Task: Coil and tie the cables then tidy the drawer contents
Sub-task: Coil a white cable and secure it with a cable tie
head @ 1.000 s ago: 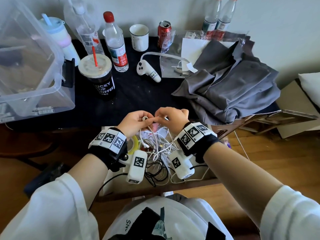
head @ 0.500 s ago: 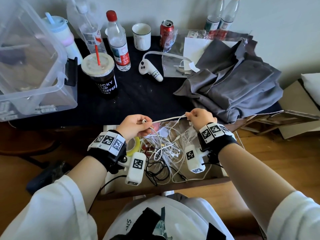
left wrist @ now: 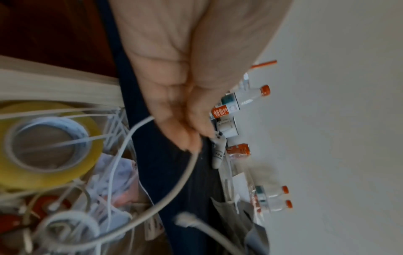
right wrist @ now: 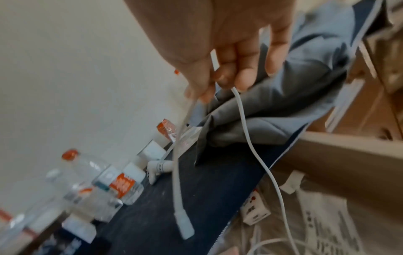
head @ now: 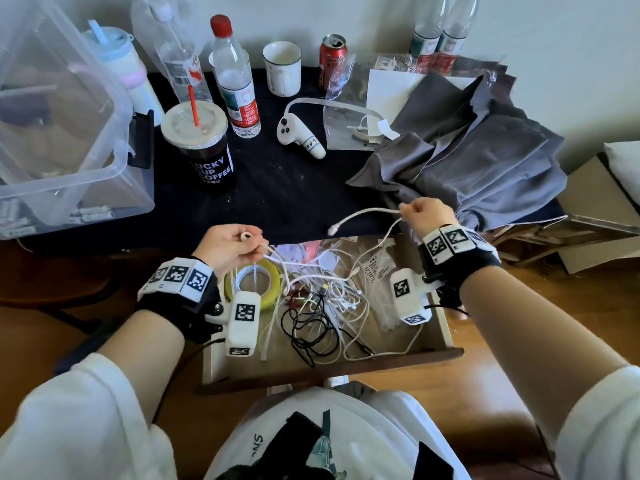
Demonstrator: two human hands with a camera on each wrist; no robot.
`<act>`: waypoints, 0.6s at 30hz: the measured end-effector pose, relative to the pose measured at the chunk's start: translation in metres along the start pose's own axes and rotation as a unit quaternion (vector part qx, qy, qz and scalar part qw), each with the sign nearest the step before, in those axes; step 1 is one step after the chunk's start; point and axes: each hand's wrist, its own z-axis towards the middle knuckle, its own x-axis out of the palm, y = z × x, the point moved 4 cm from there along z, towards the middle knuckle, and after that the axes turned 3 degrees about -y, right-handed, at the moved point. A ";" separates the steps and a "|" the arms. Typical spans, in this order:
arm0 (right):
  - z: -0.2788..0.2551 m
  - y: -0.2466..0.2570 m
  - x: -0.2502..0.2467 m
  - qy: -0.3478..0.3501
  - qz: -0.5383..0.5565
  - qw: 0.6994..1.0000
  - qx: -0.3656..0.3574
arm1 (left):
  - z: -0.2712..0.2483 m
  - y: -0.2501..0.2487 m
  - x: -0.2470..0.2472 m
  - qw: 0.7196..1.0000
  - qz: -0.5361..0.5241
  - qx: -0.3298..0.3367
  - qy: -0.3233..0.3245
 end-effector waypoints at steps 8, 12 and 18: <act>-0.035 0.042 0.054 0.133 0.068 0.977 -0.153 | -0.015 -0.016 0.044 0.991 -0.019 0.058 0.116; -0.062 0.068 0.075 0.259 0.126 0.933 -0.214 | -0.018 -0.021 0.049 0.990 -0.042 0.073 0.111; -0.055 0.066 0.069 0.209 0.216 0.929 -0.214 | -0.016 -0.024 0.042 0.993 -0.035 0.085 0.076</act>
